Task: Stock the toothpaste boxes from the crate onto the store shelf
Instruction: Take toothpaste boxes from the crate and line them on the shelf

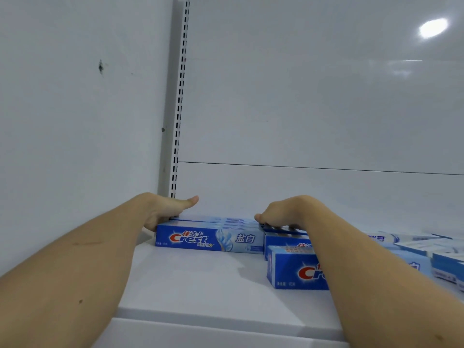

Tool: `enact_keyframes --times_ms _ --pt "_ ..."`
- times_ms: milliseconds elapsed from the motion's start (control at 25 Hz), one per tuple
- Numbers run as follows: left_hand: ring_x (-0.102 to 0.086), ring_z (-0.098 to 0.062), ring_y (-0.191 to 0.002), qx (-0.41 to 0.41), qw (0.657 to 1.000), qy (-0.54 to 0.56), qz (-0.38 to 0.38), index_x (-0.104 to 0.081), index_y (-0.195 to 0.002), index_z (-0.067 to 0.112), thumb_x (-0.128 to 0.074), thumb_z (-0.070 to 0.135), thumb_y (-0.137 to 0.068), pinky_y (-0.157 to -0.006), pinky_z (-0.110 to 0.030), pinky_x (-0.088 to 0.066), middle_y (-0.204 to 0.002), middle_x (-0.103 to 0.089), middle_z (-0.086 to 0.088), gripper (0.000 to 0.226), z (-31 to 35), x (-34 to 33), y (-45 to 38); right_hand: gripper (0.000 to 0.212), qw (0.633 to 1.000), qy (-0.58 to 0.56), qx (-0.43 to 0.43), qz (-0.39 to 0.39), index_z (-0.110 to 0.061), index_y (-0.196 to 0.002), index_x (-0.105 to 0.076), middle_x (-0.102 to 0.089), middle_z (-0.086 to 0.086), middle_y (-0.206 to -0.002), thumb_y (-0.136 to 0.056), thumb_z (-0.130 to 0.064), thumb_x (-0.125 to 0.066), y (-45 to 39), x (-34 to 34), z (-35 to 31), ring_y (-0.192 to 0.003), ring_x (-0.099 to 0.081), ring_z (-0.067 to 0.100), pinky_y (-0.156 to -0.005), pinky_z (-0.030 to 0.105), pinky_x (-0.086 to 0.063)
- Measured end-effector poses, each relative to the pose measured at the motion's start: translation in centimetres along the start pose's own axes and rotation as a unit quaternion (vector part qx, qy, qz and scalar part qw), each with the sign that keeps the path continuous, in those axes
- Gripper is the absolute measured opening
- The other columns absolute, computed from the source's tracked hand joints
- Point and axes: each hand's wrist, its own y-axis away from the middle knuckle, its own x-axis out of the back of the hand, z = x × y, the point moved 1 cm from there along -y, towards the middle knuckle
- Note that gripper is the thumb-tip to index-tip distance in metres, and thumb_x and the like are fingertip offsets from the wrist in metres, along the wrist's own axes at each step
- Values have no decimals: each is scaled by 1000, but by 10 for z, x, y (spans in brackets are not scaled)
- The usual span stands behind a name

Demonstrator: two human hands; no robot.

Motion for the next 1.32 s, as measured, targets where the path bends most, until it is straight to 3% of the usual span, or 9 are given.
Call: enact_keyframes --times_ms 240,440,560,760,880,1000,1080,1160,1320 --pt "-66 -23 -110 -4 997 72 -27 -43 -135 2 -47 69 -86 -92 -33 -53 -119 -68 -15 83 -9 4 0 20 999 42 8 15 -8 -106 -47 -54 7 -94 -105 -18 -30 -14 -3 0 -70 -48 13 -59 23 -37" --pt "-70 -19 -87 -8 997 69 -42 -42 -132 2 -41 70 -88 -74 -29 -56 -103 -73 -15 81 -4 1 4 32 1000 22 -12 -19 -7 -126 -53 -57 9 -108 -105 -22 -34 -19 -3 -1 -91 -56 17 -76 28 -44" --pt "-72 -19 -80 -4 996 78 -53 -39 -131 2 -43 73 -85 -71 -29 -57 -93 -76 -14 84 -1 -4 6 32 1000 2 -23 -18 -6 -126 -51 -57 9 -102 -105 -25 -37 -16 -1 -3 -86 -56 17 -69 26 -44" --pt "-69 -19 -86 -22 995 82 -45 -44 -124 3 -44 68 -88 -69 -28 -56 -106 -70 -14 75 -3 -2 1 34 999 19 -41 -10 -9 -129 -51 -60 8 -113 -106 -26 -33 -12 -4 -6 -73 -53 11 -59 24 -40" --pt "-69 -20 -90 -32 993 101 -59 -45 -127 3 -54 67 -82 -76 -30 -57 -113 -71 -14 79 -7 -1 1 46 999 -2 -50 1 -11 -135 -51 -56 10 -135 -104 -40 -33 -14 -5 -7 -93 -58 17 -80 31 -46" --pt "-67 -21 -109 -60 989 34 -129 -55 -125 11 -75 59 -65 -93 -32 -53 -119 -71 -10 80 -13 1 10 84 997 -51 -42 -32 -19 -142 -47 -46 4 -147 -81 -76 -48 -16 -5 0 -128 -48 27 -108 44 -39" --pt "-60 -23 -120 -90 983 16 -159 -52 -116 11 -86 36 -62 -100 -35 -49 -124 -65 -8 68 -16 6 16 88 998 -40 1 -57 -21 -143 -46 -48 1 -146 -74 -72 -64 -16 -2 3 -130 -49 25 -111 44 -39" --pt "-57 -26 -124 -106 981 -1 -162 -49 -115 10 -88 14 -61 -103 -38 -48 -130 -60 -9 67 -16 10 20 79 998 33 20 -40 -23 -144 -44 -52 0 -143 -79 -61 -69 -16 0 2 -124 -54 21 -108 43 -42" --pt "-58 -32 -123 -112 981 -12 -159 -49 -130 -4 -79 2 -73 -106 -44 -46 -130 -61 -19 65 -14 11 14 69 997 57 57 -5 -26 -146 -44 -54 -1 -141 -86 -51 -67 -15 -2 -7 -121 -56 20 -108 42 -43"
